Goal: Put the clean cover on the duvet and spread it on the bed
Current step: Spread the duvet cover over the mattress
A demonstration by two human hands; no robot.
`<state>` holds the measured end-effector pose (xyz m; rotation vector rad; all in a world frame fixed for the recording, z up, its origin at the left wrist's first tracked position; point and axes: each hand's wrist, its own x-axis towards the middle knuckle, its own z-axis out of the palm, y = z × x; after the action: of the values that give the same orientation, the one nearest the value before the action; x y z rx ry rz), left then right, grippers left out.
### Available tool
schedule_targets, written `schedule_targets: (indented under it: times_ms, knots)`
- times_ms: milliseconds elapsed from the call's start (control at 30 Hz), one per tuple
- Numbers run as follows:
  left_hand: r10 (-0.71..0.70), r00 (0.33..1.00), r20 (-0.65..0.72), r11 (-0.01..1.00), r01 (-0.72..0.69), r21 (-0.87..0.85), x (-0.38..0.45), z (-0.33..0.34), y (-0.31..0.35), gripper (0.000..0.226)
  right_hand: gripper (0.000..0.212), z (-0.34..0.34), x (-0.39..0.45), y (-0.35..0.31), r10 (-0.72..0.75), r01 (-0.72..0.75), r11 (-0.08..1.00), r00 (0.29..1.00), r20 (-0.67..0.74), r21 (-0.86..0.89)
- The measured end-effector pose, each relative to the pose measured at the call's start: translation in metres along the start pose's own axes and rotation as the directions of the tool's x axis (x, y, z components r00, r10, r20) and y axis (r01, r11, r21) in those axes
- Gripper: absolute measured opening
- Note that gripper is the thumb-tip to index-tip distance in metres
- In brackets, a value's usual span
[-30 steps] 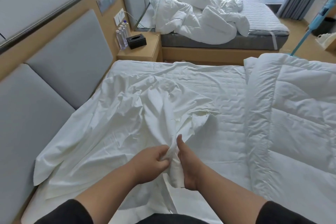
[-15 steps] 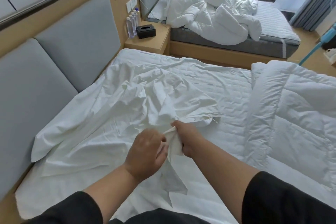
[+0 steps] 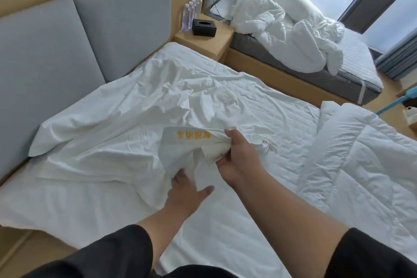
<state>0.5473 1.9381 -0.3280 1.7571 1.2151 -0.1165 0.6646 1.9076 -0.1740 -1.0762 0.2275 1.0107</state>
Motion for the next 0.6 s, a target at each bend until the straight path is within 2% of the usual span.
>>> schedule_targets:
  times_ms: [67,100,167,233,300,400,500,567,600]
  knots:
    - [-0.112,0.991,-0.070,0.994,0.111,-0.018,0.013,-0.003,0.004,0.121,0.009,0.006,-0.005,0.001,-0.025,0.025,1.000,0.999,0.033,0.007]
    - [-0.128,0.984,-0.126,0.991,0.122,-0.060,0.017,-0.006,0.006,0.108,0.015,0.008,-0.007,0.000,-0.042,0.041,0.999,0.998,0.046,0.010]
    - [-0.028,0.982,-0.187,0.998,0.017,-0.060,0.026,-0.014,0.000,0.068,0.027,0.011,-0.010,-0.006,-0.085,0.084,0.996,0.995,0.044,0.025]
    - [0.089,0.992,-0.091,0.995,-0.085,0.048,0.030,-0.020,-0.020,0.045,0.025,0.008,-0.009,-0.020,-0.131,0.132,0.990,0.991,-0.017,0.052]
    - [0.093,0.994,0.050,0.982,-0.099,0.158,0.032,-0.026,-0.051,0.046,0.018,0.001,-0.004,-0.036,-0.159,0.166,0.984,0.981,-0.112,0.058]
    - [0.018,0.998,0.053,0.967,-0.031,0.253,0.034,-0.029,-0.100,0.044,0.015,-0.010,0.007,-0.053,-0.182,0.201,0.975,0.966,-0.182,0.093]
    - [-0.098,0.987,0.126,0.979,0.072,0.191,0.028,-0.026,-0.133,0.037,0.015,-0.011,0.013,-0.055,-0.202,0.222,0.969,0.966,-0.164,0.111]
    - [-0.135,0.971,0.196,0.964,0.083,0.254,0.023,-0.026,-0.139,0.033,0.014,-0.008,0.011,-0.049,-0.211,0.221,0.972,0.970,-0.121,0.077]
    - [-0.134,0.973,0.186,0.955,0.076,0.288,0.021,-0.026,-0.137,0.029,0.014,-0.005,0.009,-0.045,-0.204,0.210,0.976,0.974,-0.097,0.060]
